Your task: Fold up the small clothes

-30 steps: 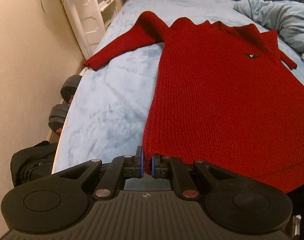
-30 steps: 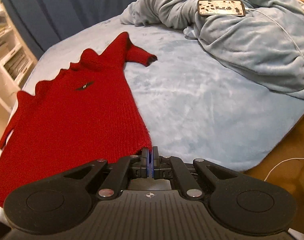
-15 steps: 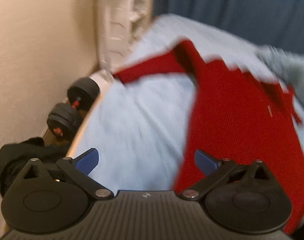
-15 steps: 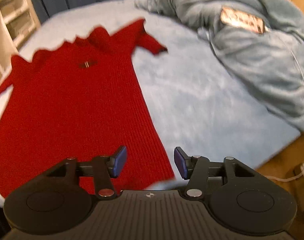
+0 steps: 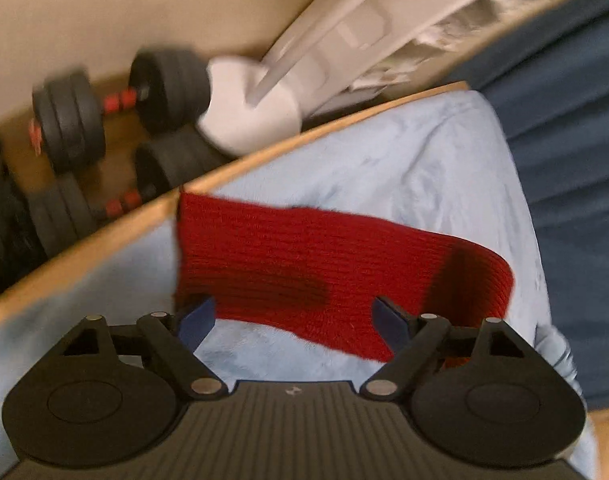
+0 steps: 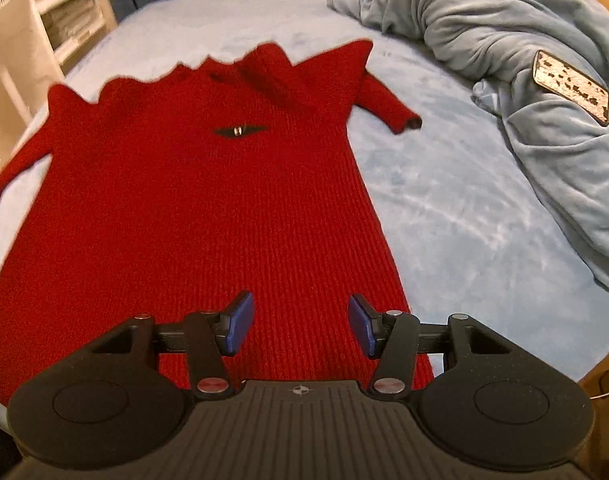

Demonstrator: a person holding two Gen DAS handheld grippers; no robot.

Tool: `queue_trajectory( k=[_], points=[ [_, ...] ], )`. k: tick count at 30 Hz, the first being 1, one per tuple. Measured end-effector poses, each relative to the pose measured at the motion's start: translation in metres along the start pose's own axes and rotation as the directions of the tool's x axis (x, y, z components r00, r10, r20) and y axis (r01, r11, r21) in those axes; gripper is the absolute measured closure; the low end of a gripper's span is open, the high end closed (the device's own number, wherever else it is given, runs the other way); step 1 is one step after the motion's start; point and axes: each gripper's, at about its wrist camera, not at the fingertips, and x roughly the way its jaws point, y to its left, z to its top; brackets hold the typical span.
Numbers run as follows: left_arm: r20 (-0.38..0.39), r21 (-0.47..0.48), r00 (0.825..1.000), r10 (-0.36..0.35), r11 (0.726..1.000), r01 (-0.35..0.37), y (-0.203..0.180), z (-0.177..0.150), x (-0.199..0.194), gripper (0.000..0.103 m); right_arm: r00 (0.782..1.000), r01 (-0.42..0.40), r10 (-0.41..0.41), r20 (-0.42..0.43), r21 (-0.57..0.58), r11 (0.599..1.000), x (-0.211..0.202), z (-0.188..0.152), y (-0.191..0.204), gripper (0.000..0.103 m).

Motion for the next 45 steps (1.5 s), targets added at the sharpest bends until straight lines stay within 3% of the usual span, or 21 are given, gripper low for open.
queue_trajectory(
  k=[2,3,4,5,7,12,15,17,18,19,21,24,26,28,30,32,33,35,39,43,45],
  points=[
    [0.003,-0.088,1.0,-0.004,0.996,0.005,0.003,0.006,0.008,0.018,1.0,0.016,-0.016,-0.014,-0.006,1.0,0.005,0.0,0.001,0.049],
    [0.04,-0.115,0.999,0.017,0.993,-0.012,0.002,0.008,0.004,0.062,1.0,0.022,-0.022,-0.018,-0.007,1.0,0.007,0.0,0.001,0.049],
    [0.066,-0.096,0.997,0.039,0.995,-0.033,0.001,0.011,0.001,0.1,0.999,0.025,-0.025,-0.021,-0.01,1.0,0.008,0.0,0.002,0.05],
    [0.083,-0.069,0.995,0.061,0.996,-0.055,-0.002,0.015,-0.003,0.103,0.999,0.026,-0.027,-0.022,-0.016,1.0,0.009,0.001,0.003,0.05],
    [0.169,-0.035,0.979,0.117,0.993,-0.113,-0.005,0.025,-0.025,0.103,1.0,0.021,-0.021,-0.01,-0.029,0.999,0.008,0.002,0.006,0.051],
    [0.326,0.019,0.938,0.116,0.991,-0.13,0.008,0.072,-0.115,0.103,1.0,-0.008,0.01,0.026,-0.06,0.998,-0.001,0.001,0.012,0.051],
    [0.271,0.064,0.962,0.024,0.997,-0.042,0.016,0.082,-0.146,0.099,0.999,-0.023,0.024,0.026,-0.045,0.999,-0.002,-0.003,0.014,0.051],
    [0.236,0.07,0.971,-0.032,0.997,0.016,0.018,0.072,-0.151,0.075,1.0,-0.028,0.028,0.009,-0.032,0.999,0.0,-0.006,0.016,0.051],
    [0.214,0.077,0.975,-0.058,0.996,0.043,0.017,0.063,-0.146,0.051,1.0,-0.031,0.031,0.0,-0.025,0.999,0.001,-0.007,0.018,0.051],
    [0.201,0.076,0.977,-0.067,0.996,0.053,0.013,0.055,-0.139,0.033,0.999,-0.037,0.037,-0.006,-0.021,0.999,0.001,-0.008,0.02,0.051],
    [0.154,0.078,0.985,-0.079,0.995,0.068,0.005,0.034,-0.113,0.023,0.999,-0.045,0.045,-0.005,-0.025,0.999,-0.004,-0.01,0.025,0.051],
    [0.021,0.021,0.994,-0.104,0.994,0.103,0.001,0.005,-0.057,0.023,1.0,-0.03,0.031,0.004,-0.053,0.998,-0.014,-0.012,0.029,0.051],
    [-0.053,-0.053,0.994,-0.094,0.994,0.091,0.004,-0.007,-0.02,0.023,1.0,-0.001,0.0,-0.007,-0.06,0.998,-0.018,-0.013,0.027,0.051],
    [-0.063,-0.123,0.996,-0.063,0.991,0.055,0.008,-0.011,0.006,0.022,0.999,0.024,-0.025,-0.019,-0.051,0.998,-0.019,-0.013,0.022,0.051],
    [-0.01,-0.193,0.997,-0.072,0.979,0.069,0.008,-0.005,0.01,0.017,0.998,0.052,-0.054,-0.034,-0.049,0.997,-0.018,-0.015,0.017,0.051],
    [0.022,-0.2,0.999,-0.042,0.979,0.045,0.005,0.01,0.009,0.052,0.996,0.074,-0.077,-0.049,-0.049,0.996,-0.015,-0.016,0.014,0.051],
    [0.015,-0.179,1.0,-0.026,0.983,0.028,0.005,0.02,0.012,0.086,0.995,0.08,-0.083,-0.059,-0.05,0.996,-0.012,-0.016,0.014,0.051],
    [0.018,-0.186,1.0,-0.018,0.982,0.021,0.005,0.031,0.007,0.087,0.994,0.081,-0.086,-0.068,-0.067,0.994,-0.009,-0.016,0.017,0.051],
    [0.137,-0.077,0.991,-0.004,0.997,0.014,-0.002,0.051,-0.054,0.088,0.998,0.057,-0.06,-0.023,-0.116,0.992,-0.014,-0.012,0.031,0.051],
    [0.267,-0.024,0.964,0.012,1.0,-0.006,0.009,0.088,-0.122,0.088,1.0,0.029,-0.027,0.016,-0.145,0.989,-0.027,-0.011,0.045,0.052],
    [0.297,-0.015,0.955,0.017,1.0,-0.013,0.016,0.108,-0.151,0.088,0.999,0.019,-0.014,0.036,-0.147,0.989,-0.034,-0.011,0.05,0.052]
  ],
)
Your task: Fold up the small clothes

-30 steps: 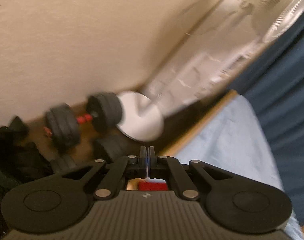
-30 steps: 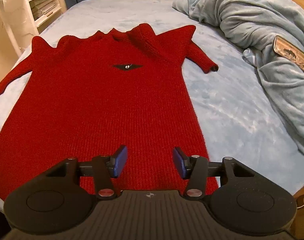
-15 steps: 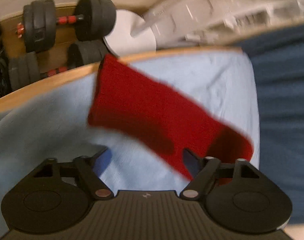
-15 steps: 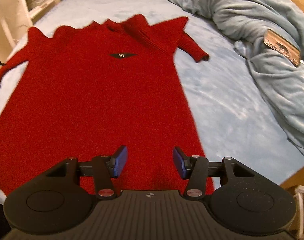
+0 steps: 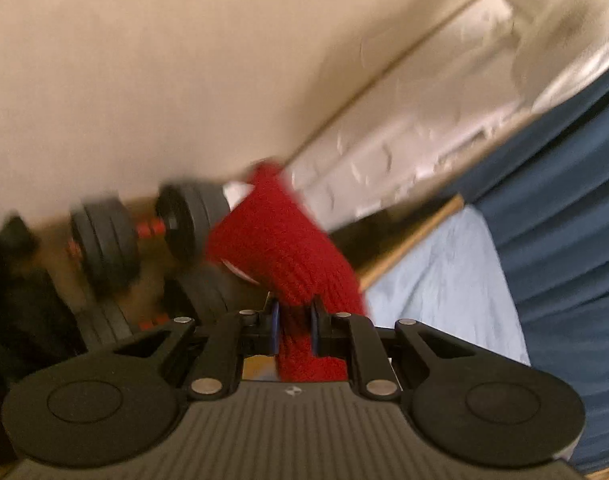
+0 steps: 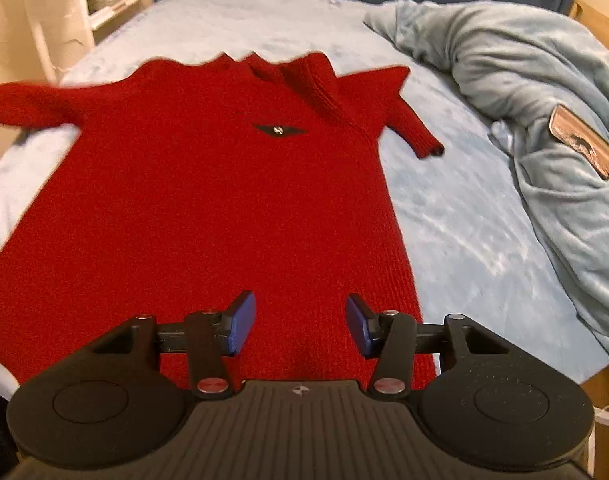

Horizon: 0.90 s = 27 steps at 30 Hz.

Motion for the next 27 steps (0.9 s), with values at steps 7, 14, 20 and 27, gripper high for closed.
queue_trajectory(
  k=[7,14,20,27],
  points=[
    [-0.062,0.128,0.995,0.079,0.989,-0.071,-0.02,-0.006,0.004,0.089,0.999,-0.031,0.031,0.025,0.013,0.999,-0.011,-0.009,0.007,0.052],
    [-0.106,0.333,0.994,-0.01,0.942,0.045,-0.143,-0.098,-0.004,0.089,0.999,-0.033,0.033,0.002,0.075,0.997,0.011,-0.016,-0.022,0.052],
    [-0.289,0.459,0.941,-0.178,0.837,0.299,-0.277,-0.268,-0.034,0.087,0.995,-0.088,0.081,0.062,0.123,0.988,0.036,-0.006,-0.051,0.052],
    [-0.477,0.54,0.878,-0.031,0.778,0.321,-0.303,-0.468,-0.01,0.003,0.986,-0.153,0.136,0.1,0.186,0.971,0.063,-0.004,-0.095,0.052]
  ],
)
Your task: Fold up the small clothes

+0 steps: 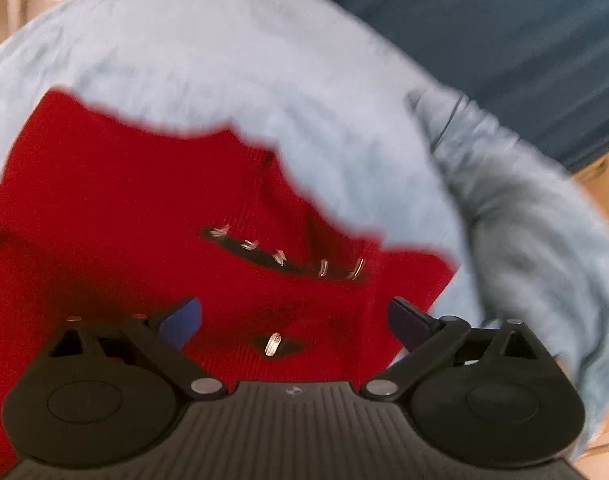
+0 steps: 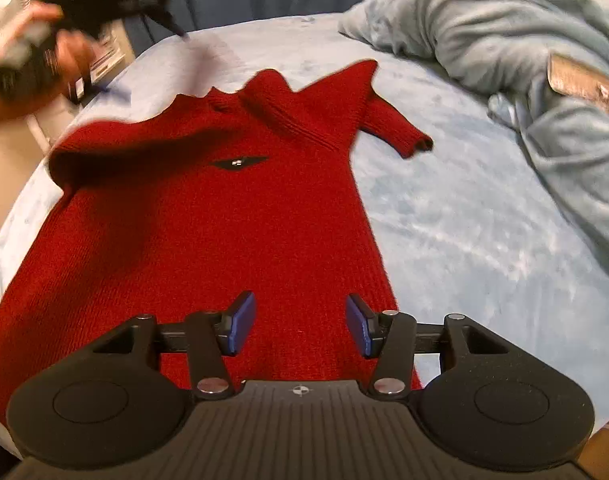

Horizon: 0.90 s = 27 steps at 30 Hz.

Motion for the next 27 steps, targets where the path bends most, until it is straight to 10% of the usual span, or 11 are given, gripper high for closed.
queue_trajectory(
  k=[6,12,20,27],
  points=[
    [0.013,0.039,0.989,0.148,0.988,-0.148,0.058,-0.056,-0.032,0.003,0.999,-0.041,0.038,0.037,0.081,0.996,-0.009,-0.017,-0.048,0.051],
    [0.198,0.097,0.909,0.366,0.916,-0.39,0.096,-0.1,-0.126,0.002,0.991,-0.102,0.086,0.104,0.162,0.981,-0.025,-0.019,-0.072,0.051],
    [0.294,0.054,0.876,0.383,0.908,-0.416,0.078,-0.138,-0.184,0.0,0.957,-0.213,0.185,0.222,0.109,0.971,-0.064,-0.004,-0.064,0.045],
    [0.315,0.098,0.88,0.355,0.91,-0.403,0.046,-0.151,-0.188,0.0,0.943,-0.248,0.216,0.255,0.101,0.964,-0.077,0.002,-0.067,0.043]
  ],
)
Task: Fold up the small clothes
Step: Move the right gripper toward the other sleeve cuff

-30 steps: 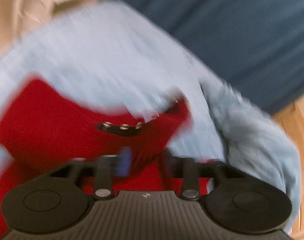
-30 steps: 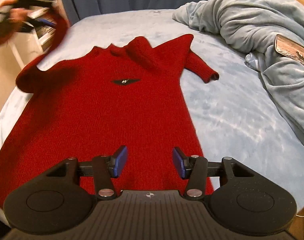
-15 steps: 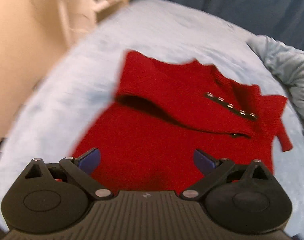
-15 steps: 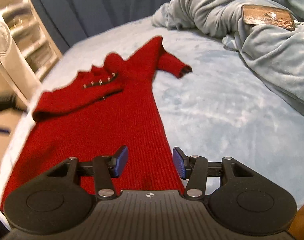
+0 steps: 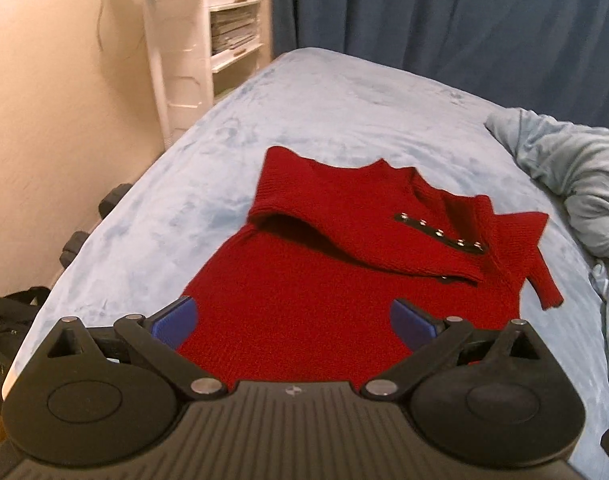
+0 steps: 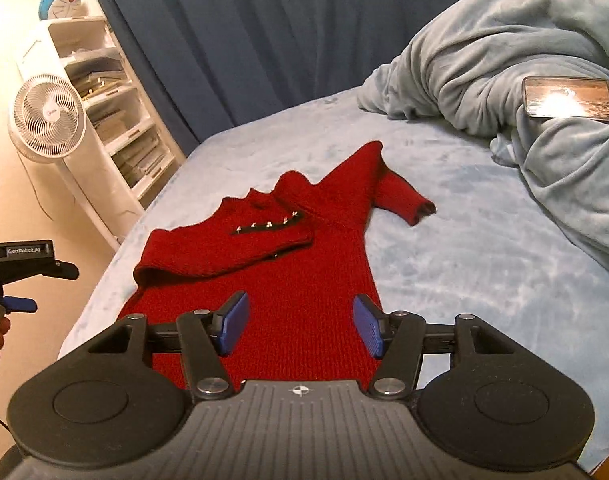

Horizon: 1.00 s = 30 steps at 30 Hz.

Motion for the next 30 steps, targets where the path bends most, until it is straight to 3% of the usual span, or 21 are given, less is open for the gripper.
queue_trajectory(
  k=[18,30],
  points=[
    [0.003,0.023,1.0,0.019,1.0,-0.019,-0.014,0.0,0.003,0.0,0.994,0.098,-0.103,0.041,0.107,0.989,-0.003,0.008,-0.049,0.042],
    [-0.007,0.026,1.0,0.022,0.999,-0.022,-0.016,0.0,0.011,0.0,0.989,0.144,-0.144,-0.013,0.215,0.966,0.036,0.017,-0.089,0.04]
  ],
)
